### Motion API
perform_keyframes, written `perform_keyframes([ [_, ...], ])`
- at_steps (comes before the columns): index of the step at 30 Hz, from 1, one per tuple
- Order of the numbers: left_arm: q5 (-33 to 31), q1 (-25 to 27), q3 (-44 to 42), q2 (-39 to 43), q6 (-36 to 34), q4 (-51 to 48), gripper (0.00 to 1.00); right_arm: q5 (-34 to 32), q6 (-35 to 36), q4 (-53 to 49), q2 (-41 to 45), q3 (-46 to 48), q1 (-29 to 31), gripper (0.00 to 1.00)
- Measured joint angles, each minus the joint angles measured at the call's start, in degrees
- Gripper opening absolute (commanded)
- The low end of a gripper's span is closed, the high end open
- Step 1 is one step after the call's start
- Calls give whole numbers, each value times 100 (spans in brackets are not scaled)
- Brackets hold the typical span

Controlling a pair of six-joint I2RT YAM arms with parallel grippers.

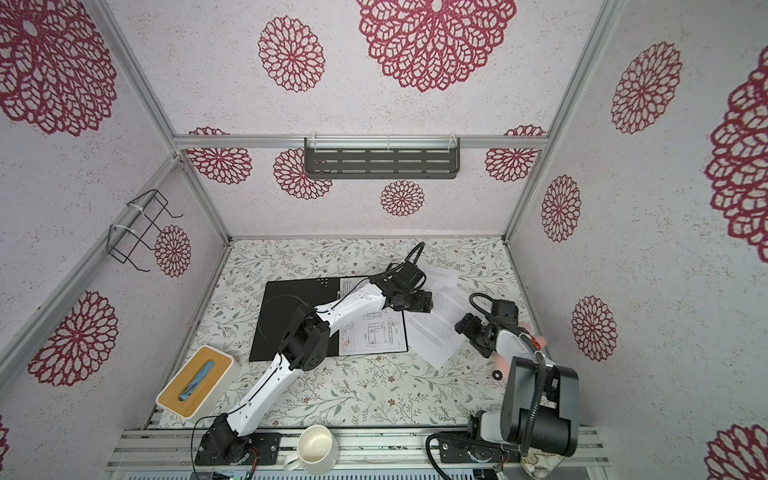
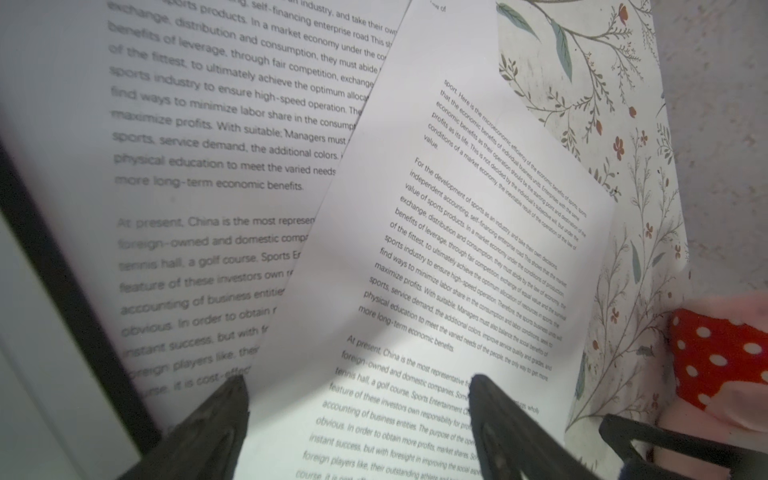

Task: Put the files into the folder

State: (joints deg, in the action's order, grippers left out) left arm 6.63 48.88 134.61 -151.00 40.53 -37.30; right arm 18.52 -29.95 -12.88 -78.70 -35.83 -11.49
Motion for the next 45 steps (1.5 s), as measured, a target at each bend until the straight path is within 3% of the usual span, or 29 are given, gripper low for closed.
perform_keyframes([
  [34,979,-57,42,-52,247,66,80,1058,-739,1091,-579,79,-26,78],
  [45,1250,-66,0,-55,452,149,79,1436,-874,1283,-758,83,-28,70],
])
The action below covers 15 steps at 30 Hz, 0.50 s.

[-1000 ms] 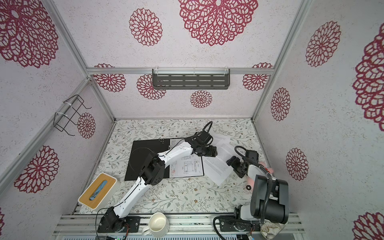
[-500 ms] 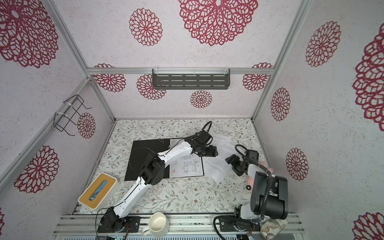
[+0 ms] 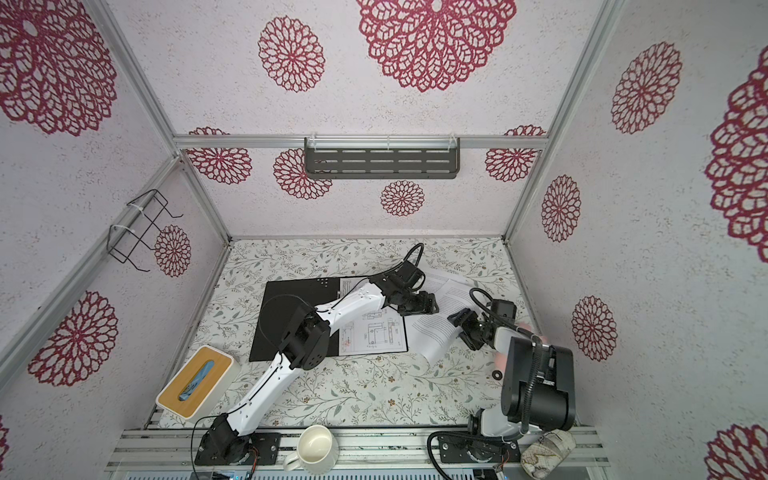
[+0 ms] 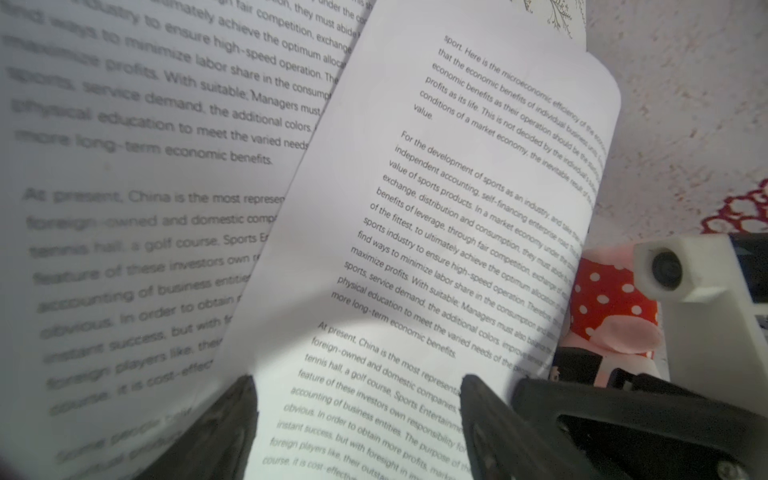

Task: Put the files into the folder

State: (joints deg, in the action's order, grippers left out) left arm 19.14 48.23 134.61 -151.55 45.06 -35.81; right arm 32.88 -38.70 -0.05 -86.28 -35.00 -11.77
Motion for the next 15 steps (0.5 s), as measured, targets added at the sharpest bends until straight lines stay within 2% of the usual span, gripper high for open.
perform_keyframes([
  [15,149,-4,-555,157,560,807,78,212,7,-127,-72,17,0,56],
])
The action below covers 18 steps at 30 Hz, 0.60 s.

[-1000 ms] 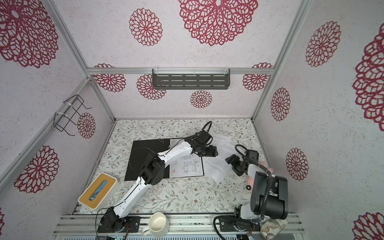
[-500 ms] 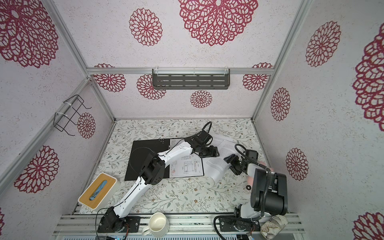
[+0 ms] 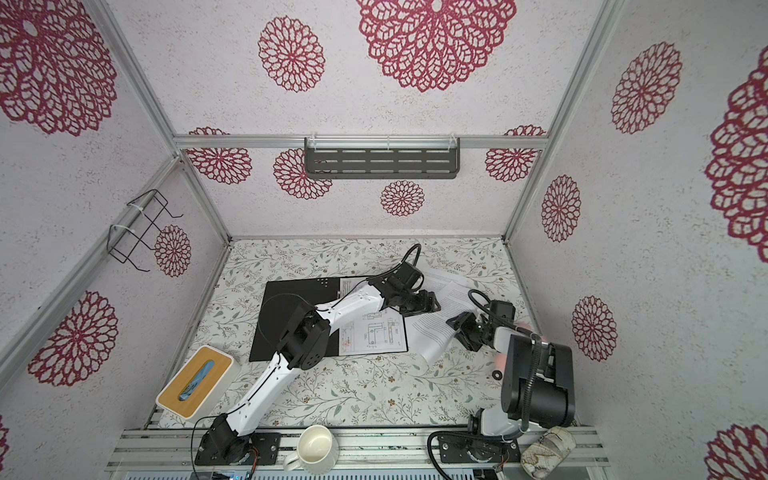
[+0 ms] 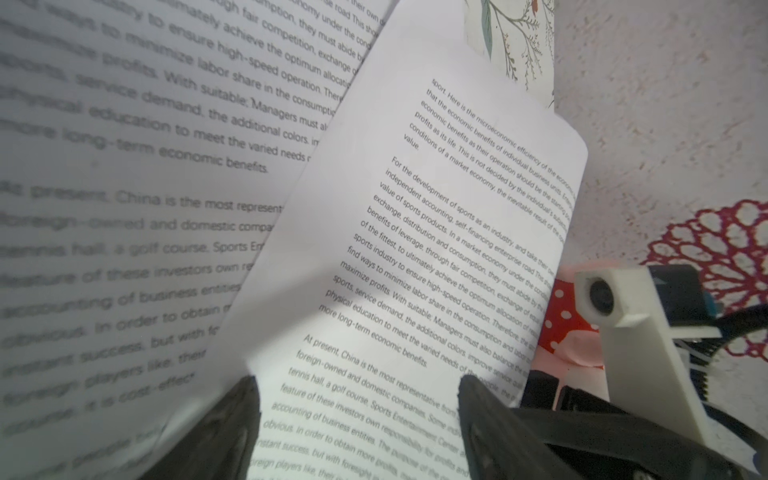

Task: Put the files into the folder

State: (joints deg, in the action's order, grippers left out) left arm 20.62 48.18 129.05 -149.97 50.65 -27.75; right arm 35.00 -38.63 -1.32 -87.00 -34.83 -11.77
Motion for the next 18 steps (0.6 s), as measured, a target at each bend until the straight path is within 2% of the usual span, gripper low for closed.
perform_keyframes([
  [8,55,-2,-157,26,334,319,77,153,-2,-13,0,0,2,49],
  [13,76,-7,-334,85,546,557,77,227,-9,-24,0,0,-4,40],
  [18,70,-7,-549,179,769,776,77,249,-39,-59,0,0,-37,36],
])
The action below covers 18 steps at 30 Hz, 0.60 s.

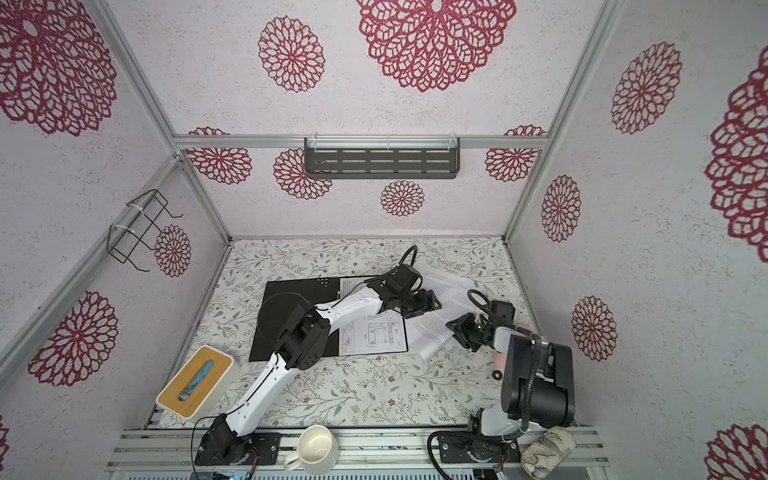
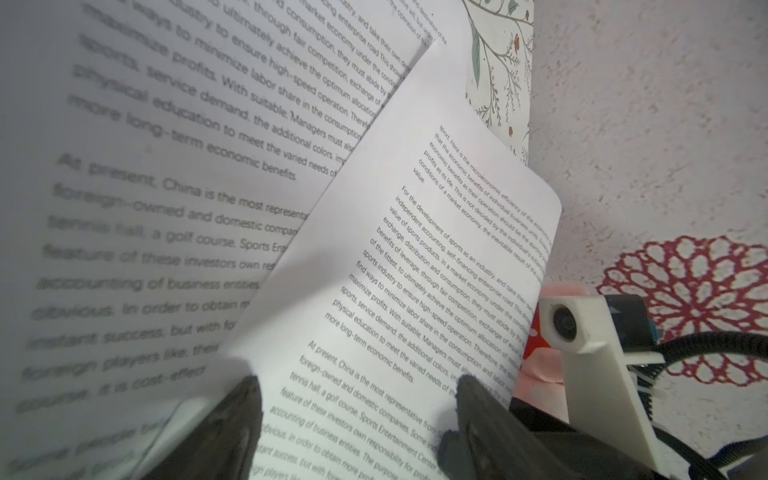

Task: Put the files into the folder

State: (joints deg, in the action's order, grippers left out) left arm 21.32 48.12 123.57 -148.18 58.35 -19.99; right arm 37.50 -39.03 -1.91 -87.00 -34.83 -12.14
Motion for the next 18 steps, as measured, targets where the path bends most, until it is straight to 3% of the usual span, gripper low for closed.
perform_keyframes([
  [11,-79,0,-192,101,354,247,77,0,0,-208,0,0,-181,37],
  [18,-240,35,-1040,903,640,610,77,2,0,-247,0,-2,-210,38],
])
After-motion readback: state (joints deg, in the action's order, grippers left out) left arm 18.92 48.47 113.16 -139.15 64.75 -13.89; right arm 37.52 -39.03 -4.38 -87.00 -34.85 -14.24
